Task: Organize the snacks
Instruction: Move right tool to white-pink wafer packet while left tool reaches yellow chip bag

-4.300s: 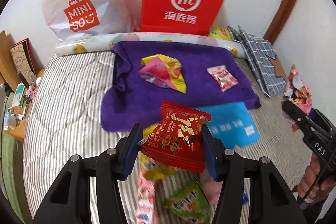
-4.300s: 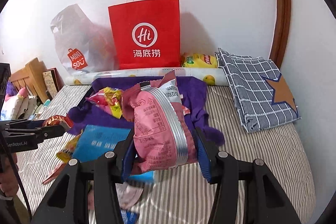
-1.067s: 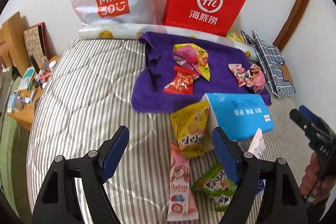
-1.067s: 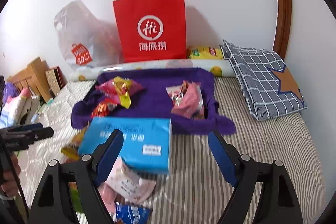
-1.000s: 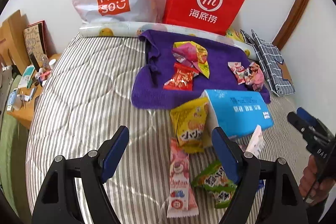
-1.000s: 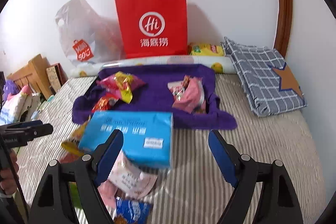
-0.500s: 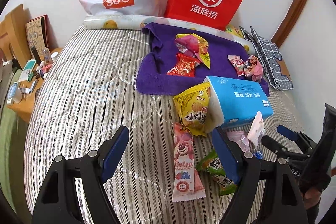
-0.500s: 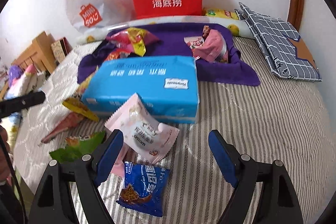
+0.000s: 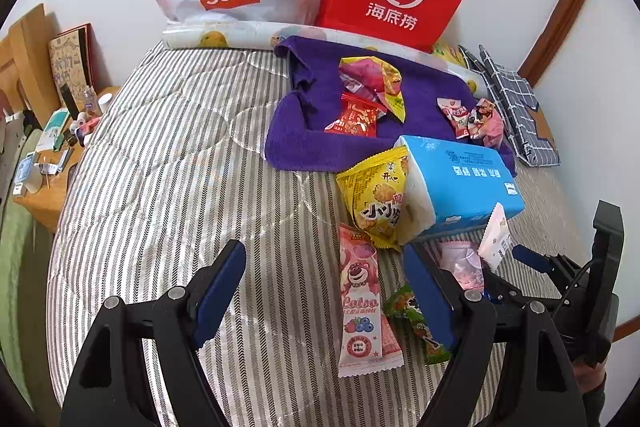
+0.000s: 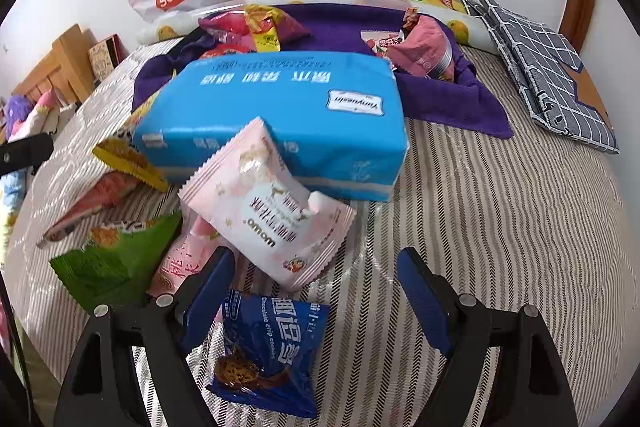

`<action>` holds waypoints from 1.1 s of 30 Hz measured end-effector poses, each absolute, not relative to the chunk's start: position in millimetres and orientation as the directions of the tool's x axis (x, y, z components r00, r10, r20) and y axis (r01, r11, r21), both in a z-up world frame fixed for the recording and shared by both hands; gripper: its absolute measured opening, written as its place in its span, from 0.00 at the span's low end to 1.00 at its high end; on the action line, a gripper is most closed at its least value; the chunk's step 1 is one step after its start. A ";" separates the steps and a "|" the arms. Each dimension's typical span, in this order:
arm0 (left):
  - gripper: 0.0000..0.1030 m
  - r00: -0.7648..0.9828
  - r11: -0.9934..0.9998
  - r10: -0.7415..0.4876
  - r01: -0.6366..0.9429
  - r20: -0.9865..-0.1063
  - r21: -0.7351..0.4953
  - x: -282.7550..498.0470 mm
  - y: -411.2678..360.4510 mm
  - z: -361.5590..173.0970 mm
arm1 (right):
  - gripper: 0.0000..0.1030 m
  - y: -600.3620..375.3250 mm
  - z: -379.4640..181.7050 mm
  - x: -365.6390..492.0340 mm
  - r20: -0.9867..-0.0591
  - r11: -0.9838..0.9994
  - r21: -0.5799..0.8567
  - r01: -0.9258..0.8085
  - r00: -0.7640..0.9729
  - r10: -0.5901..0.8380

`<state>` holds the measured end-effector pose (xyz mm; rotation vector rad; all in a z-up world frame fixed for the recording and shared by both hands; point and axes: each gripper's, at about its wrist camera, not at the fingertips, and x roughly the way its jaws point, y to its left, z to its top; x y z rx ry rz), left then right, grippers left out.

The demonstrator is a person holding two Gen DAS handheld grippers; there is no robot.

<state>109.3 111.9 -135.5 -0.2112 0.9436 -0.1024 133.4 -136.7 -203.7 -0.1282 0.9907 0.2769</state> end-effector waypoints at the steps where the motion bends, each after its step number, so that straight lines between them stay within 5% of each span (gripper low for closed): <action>1: 0.78 0.583 0.975 -0.179 -0.003 -0.792 -0.223 109.8 111.4 -135.7 | 0.80 -137.8 -205.0 133.3 -0.840 0.959 0.021 -0.284 0.516 0.171; 7: 0.78 0.571 0.974 -0.183 -0.002 -0.800 -0.225 114.2 108.5 -140.2 | 0.72 -143.4 -205.7 135.6 -0.832 0.961 0.061 -0.270 0.518 0.199; 15: 0.78 0.556 0.975 -0.181 -0.003 -0.811 -0.220 118.9 106.6 -145.3 | 0.44 -138.2 -205.3 129.9 -0.820 0.948 0.051 -0.313 0.529 0.218; 33: 0.78 0.529 0.975 -0.183 -0.012 -0.828 -0.224 120.5 100.5 -152.9 | 0.33 -168.4 -190.0 115.5 -0.793 0.959 0.059 -0.278 0.571 0.214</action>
